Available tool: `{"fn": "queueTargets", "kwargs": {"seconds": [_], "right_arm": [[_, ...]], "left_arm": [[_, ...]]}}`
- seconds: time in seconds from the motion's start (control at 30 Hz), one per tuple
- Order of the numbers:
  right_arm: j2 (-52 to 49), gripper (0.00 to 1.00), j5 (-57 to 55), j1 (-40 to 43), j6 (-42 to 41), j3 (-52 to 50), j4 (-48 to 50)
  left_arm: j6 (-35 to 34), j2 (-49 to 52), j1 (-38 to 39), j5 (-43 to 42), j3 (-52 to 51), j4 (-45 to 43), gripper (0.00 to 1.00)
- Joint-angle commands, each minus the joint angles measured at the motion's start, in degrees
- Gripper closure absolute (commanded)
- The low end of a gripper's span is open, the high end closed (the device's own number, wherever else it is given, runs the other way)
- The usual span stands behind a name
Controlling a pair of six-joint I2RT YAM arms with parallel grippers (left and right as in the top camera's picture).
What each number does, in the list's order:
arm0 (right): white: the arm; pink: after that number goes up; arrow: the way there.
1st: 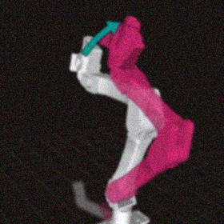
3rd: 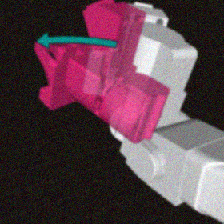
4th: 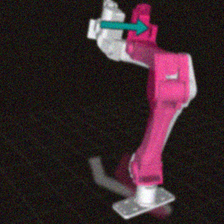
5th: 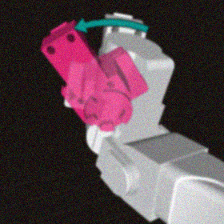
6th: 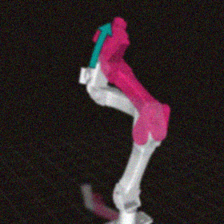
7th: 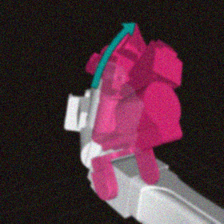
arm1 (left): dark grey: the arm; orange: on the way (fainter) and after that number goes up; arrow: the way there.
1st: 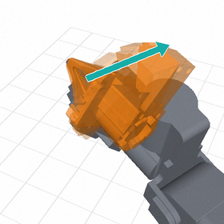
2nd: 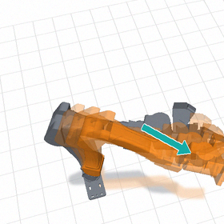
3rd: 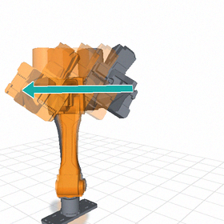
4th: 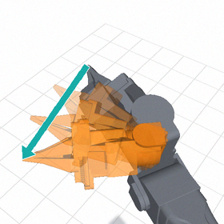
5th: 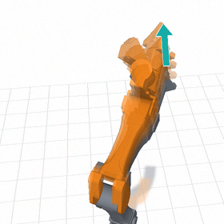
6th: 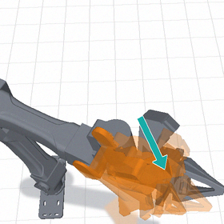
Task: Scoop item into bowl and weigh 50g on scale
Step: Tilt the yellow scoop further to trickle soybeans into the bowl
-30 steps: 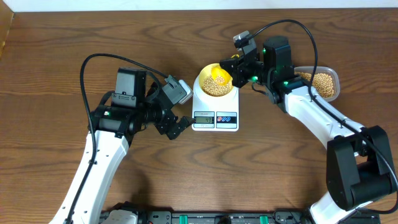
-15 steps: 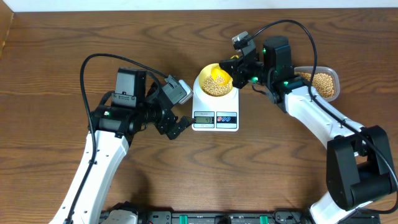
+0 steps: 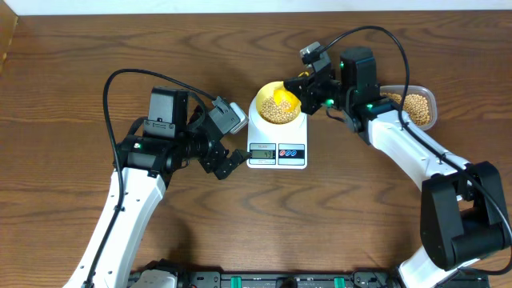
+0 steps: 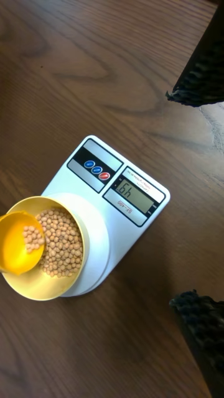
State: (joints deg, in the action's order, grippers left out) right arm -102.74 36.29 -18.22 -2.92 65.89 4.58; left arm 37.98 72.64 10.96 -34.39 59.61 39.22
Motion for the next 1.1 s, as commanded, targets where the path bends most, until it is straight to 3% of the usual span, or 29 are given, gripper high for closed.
{"fn": "queueTargets", "kwargs": {"seconds": [0.0, 0.1, 0.2, 0.67, 1.07], "right_arm": [[-0.52, 0.99, 2.60, -0.04, 6.21, -0.02, -0.55], [-0.52, 0.99, 0.35, 0.13, 0.90, -0.02, 0.57], [-0.52, 0.99, -1.92, 0.59, 3.17, -0.02, 0.44], [-0.52, 0.99, 1.62, 1.31, -6.97, -0.02, 2.93], [-0.52, 0.99, 1.79, 1.77, -8.02, -0.02, 2.80]], "left_arm": [[0.81, 0.35, -0.24, -0.74, -0.42, 0.20, 0.02], [0.79, 0.35, -0.24, -0.72, -0.42, 0.20, 0.02], [0.81, 0.35, -0.24, -0.74, -0.42, 0.20, 0.02], [0.81, 0.35, -0.24, -0.74, -0.42, 0.20, 0.02], [0.81, 0.35, -0.24, -0.74, -0.42, 0.20, 0.03]]}}
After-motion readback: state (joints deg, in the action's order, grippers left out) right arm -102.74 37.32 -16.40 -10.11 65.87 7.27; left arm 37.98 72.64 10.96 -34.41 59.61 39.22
